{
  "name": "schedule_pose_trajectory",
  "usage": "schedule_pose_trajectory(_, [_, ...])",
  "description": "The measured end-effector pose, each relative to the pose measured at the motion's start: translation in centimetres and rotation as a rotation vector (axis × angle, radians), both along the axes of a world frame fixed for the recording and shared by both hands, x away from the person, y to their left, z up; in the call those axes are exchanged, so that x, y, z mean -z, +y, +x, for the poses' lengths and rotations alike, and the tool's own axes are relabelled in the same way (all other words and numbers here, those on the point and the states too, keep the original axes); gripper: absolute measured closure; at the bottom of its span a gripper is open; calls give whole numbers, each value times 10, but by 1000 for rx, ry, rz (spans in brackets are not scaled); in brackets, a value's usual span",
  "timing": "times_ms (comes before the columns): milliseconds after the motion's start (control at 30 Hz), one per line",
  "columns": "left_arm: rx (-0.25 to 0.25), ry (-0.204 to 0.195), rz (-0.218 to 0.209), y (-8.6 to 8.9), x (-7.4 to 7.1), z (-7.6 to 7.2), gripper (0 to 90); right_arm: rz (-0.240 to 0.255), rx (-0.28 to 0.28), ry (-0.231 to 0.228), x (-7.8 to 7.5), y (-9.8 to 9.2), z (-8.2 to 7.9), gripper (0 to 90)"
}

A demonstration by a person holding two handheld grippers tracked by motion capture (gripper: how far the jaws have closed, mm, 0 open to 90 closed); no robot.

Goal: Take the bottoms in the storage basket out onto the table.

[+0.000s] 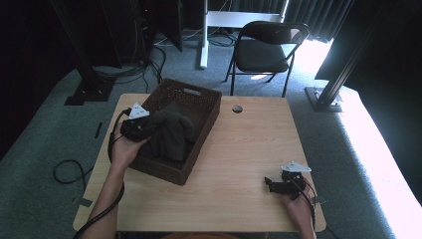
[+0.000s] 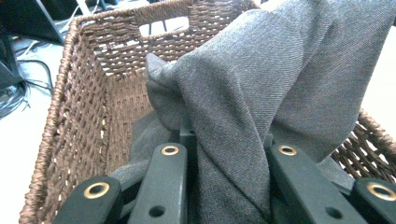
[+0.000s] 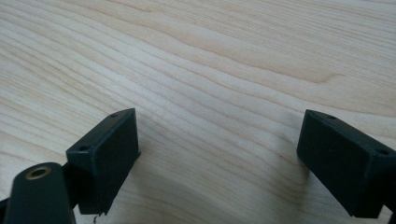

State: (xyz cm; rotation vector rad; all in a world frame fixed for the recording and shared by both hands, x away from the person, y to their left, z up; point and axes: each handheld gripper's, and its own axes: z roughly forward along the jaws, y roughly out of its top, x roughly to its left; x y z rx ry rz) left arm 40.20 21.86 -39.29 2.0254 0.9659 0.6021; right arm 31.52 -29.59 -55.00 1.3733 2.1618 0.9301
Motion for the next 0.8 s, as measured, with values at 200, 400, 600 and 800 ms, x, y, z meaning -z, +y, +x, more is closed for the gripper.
schedule_pose_trajectory(200, [-13, -14, -10, 3, -7, -2, 765, 0, 0, 0, 0, 0, 0, 124])
schedule_pose_trajectory(400, [-22, -35, -25, 4, -16, -4, 764, 0, 0, 0, 0, 0, 0, 124])
schedule_pose_trajectory(600, [-29, -62, -36, 4, -26, -5, 764, 0, 1, 0, 0, 0, 0, 124])
schedule_pose_trajectory(800, [-32, -81, -45, 3, -34, -6, 764, 0, 0, 0, 0, 0, 0, 124])
